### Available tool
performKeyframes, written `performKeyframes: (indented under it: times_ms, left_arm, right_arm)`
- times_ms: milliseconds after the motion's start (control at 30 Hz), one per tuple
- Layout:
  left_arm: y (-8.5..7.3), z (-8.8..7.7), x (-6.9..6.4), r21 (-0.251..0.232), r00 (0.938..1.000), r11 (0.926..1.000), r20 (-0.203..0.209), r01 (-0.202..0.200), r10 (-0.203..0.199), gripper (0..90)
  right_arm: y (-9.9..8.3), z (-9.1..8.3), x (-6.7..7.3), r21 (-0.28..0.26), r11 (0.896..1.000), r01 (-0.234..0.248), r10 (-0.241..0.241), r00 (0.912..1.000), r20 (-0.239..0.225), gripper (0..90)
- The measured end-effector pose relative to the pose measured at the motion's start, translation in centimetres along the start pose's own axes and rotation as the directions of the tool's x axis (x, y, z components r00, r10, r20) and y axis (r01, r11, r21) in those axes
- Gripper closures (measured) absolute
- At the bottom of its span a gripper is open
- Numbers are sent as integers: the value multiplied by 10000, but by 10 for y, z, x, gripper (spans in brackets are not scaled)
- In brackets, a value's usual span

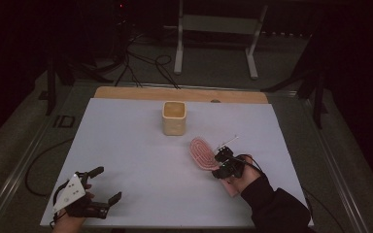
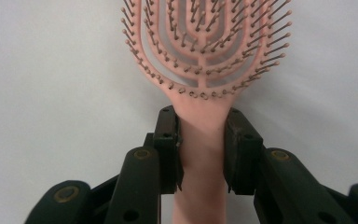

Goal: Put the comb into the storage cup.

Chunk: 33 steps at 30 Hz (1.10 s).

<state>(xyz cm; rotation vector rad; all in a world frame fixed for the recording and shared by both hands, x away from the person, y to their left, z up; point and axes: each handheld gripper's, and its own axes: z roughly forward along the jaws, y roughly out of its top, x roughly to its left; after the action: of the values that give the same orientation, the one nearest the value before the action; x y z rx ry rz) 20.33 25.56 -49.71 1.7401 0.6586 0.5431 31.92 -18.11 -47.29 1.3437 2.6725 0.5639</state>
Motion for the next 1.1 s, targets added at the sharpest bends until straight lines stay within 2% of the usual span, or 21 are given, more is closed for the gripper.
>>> performKeyframes:
  times_ms: [200,300,633,833,967,1000,1100]
  left_arm:
    - [0,0,1,27,10000,10000,-68,34,-34,0]
    - [-1,0,1,-1,9999,10000,-93,99,-99,0]
    - [-1,0,3,-39,9995,9997,-205,257,-258,0]
    - [-2,0,3,-15,9995,9997,-209,249,-249,0]
    - [-2,1,3,34,9994,9997,-236,256,-255,0]
    - [-2,1,3,20,9993,9996,-249,279,-279,0]
    - [-2,0,3,43,9993,9997,-279,239,-238,0]
  right_arm:
    - [-3,-10,-3,-943,9955,-21,19,10000,-14,700]
    - [-5,-15,-3,-1449,9894,64,-38,9998,182,699]
    - [-5,-29,0,-2091,9761,595,-586,9982,105,699]
    - [-4,-36,4,-2532,9618,1040,-1054,9944,80,700]
    - [0,-40,7,-2887,9462,1459,-1483,9888,135,700]
    - [1,-40,8,-2894,9463,1443,-1473,9890,118,700]
    - [5,-42,10,-3075,9376,1621,-1683,9857,64,700]
